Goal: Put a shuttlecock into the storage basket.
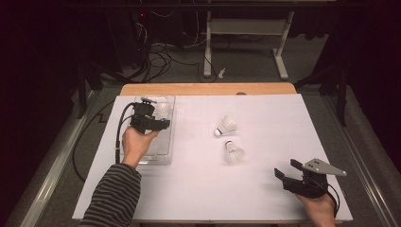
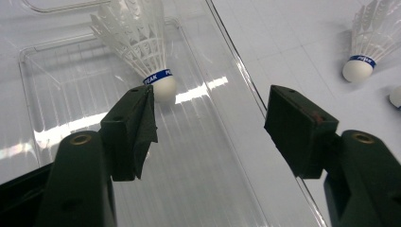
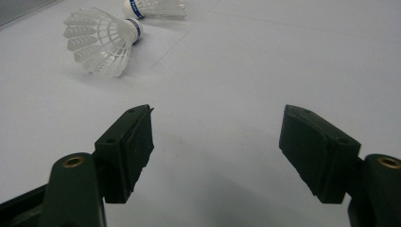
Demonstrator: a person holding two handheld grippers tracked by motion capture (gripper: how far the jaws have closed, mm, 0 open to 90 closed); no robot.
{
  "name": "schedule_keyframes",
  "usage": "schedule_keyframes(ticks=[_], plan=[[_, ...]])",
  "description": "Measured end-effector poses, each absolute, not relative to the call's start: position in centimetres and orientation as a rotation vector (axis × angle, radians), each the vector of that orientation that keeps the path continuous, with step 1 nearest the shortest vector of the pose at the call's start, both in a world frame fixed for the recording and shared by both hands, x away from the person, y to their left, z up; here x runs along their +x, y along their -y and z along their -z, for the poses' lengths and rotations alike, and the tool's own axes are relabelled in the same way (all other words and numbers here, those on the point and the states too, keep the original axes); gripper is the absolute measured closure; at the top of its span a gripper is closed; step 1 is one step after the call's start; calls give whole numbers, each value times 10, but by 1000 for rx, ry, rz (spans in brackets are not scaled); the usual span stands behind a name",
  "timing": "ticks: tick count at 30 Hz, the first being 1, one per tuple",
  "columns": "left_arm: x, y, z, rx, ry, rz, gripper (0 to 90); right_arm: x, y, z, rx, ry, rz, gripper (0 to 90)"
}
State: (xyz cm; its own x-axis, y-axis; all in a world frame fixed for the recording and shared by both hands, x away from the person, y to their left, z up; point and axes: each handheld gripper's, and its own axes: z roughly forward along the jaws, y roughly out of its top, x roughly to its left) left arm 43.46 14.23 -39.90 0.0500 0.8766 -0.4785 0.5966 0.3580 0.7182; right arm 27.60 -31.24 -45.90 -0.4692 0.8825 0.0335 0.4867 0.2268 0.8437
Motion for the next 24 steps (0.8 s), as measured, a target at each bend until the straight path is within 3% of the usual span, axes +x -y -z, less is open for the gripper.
schedule_keyframes(ticks=[24], plan=[[405, -143, 398, 1338, -1558, -375, 355, 275, 312, 459, 1258, -2044, -1158, 274]])
